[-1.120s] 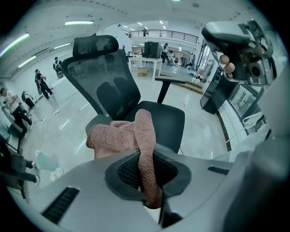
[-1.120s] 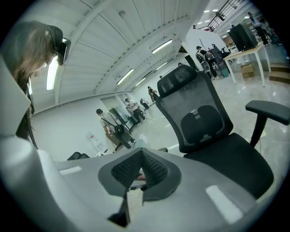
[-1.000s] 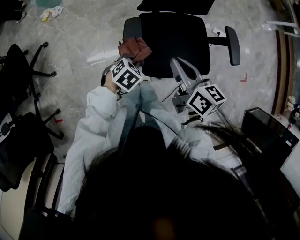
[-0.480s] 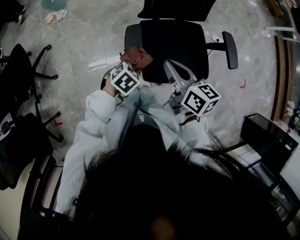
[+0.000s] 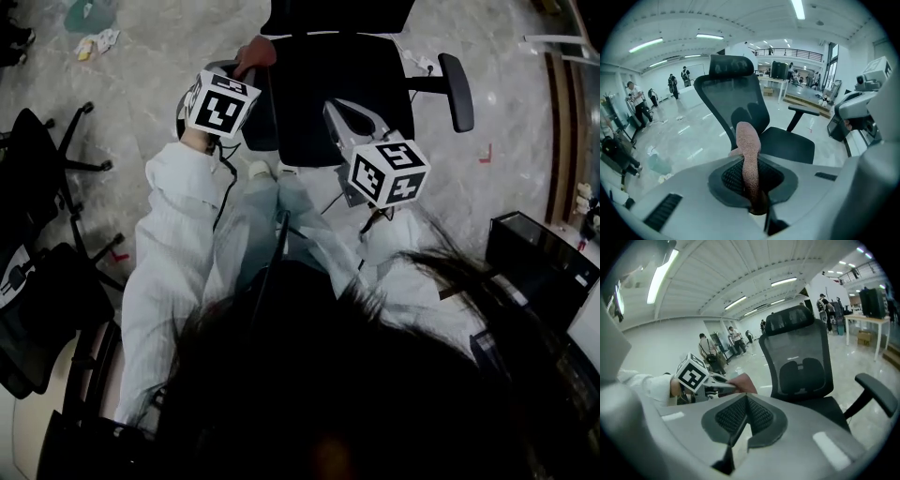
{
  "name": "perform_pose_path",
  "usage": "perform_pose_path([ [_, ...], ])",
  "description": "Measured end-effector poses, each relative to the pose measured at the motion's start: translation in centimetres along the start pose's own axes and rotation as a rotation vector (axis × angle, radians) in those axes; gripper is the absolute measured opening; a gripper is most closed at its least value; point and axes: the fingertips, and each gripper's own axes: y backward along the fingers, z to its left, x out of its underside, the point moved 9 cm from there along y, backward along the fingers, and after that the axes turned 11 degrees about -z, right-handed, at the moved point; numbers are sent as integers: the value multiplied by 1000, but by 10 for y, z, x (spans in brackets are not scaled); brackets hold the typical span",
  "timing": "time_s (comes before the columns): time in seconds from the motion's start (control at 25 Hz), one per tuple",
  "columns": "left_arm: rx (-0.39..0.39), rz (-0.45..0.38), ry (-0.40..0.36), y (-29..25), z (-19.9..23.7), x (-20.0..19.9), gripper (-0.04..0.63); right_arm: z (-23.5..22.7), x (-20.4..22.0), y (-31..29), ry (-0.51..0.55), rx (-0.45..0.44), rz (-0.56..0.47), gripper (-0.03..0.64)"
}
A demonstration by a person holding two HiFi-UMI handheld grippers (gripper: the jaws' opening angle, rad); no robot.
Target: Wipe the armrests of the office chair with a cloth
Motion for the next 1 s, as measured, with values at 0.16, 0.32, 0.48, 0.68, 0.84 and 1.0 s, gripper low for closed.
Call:
perform_pose_path([
  [0.16, -42, 23, -9, -21, 18, -6, 31, -5, -10, -32, 188, 46, 54, 2],
  [0.32, -74, 34, -57, -36, 31, -14, 31, 2, -7, -44, 241, 34, 74, 2],
  [0.48, -105, 49, -122, -49, 35, -20, 31, 0, 2, -37, 193, 33, 74, 2],
  [0.68, 8, 171, -174, -66, 2, 10, 31, -6, 10, -26, 136, 49, 71, 2],
  [0.84, 16, 183, -181, -65, -29, 46, 31, -6, 14, -21, 125, 51, 74, 2],
  [1.0, 59, 202, -203, -51, -44, 63, 31, -1, 22, -24, 102, 48, 67, 2],
])
